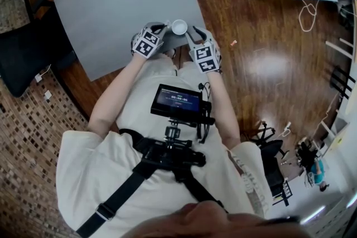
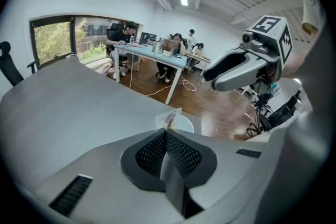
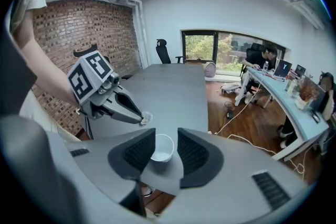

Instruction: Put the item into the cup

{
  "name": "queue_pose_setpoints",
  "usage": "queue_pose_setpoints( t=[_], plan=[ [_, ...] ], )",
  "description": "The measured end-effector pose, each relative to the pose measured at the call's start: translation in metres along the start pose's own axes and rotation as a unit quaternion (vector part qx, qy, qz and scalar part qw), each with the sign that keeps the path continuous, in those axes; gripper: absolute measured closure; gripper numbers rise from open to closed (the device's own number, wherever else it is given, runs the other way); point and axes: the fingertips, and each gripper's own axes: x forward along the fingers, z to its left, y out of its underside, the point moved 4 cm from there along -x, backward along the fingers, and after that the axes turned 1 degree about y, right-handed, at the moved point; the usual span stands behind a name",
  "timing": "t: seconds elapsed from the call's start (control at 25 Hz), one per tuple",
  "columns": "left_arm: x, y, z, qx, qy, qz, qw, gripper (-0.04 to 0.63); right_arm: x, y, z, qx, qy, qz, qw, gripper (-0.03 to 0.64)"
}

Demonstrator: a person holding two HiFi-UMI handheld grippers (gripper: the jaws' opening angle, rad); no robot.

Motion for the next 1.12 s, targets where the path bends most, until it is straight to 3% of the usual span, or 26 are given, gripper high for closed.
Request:
queue_pose_setpoints(
  t=[0.24,0.44,0.56,0.6,0.72,0.92,1.12],
  plan=[
    [0.023,-0.013,-0.03,0.08,0.022,0.049,0.9953,0.593,0.002,-0.001,0.001,-0.003,-0.001,0.0,1.0,0.456],
    [0.043,-0.012,-0.032,0.093,0.023,0.092,0.9911,0.592,0.003,0.006,0.001,0.012,-0.004,0.006,1.0,0.456],
    [0.054,-0.001,-0.029,0.082,0.024,0.102,0.9912,0.575,0.003,0.008,0.003,0.014,-0.009,-0.001,1.0,0.456],
    [0.056,0.001,-0.028,0.075,0.026,0.1,0.9918,0.504,0.004,0.008,0.004,0.013,-0.01,-0.004,1.0,0.456],
    [0.058,0.004,-0.026,0.065,0.025,0.096,0.9929,0.451,0.003,0.012,0.006,0.019,-0.014,-0.004,1.0,0.456],
    [0.052,0.006,-0.019,0.061,0.008,0.083,0.9946,0.451,0.003,0.015,0.007,0.02,-0.017,-0.013,1.0,0.456],
    [0.029,-0.003,-0.018,0.035,0.007,0.004,0.9994,0.451,0.001,0.017,0.007,0.023,-0.015,-0.021,0.999,0.457]
  ],
)
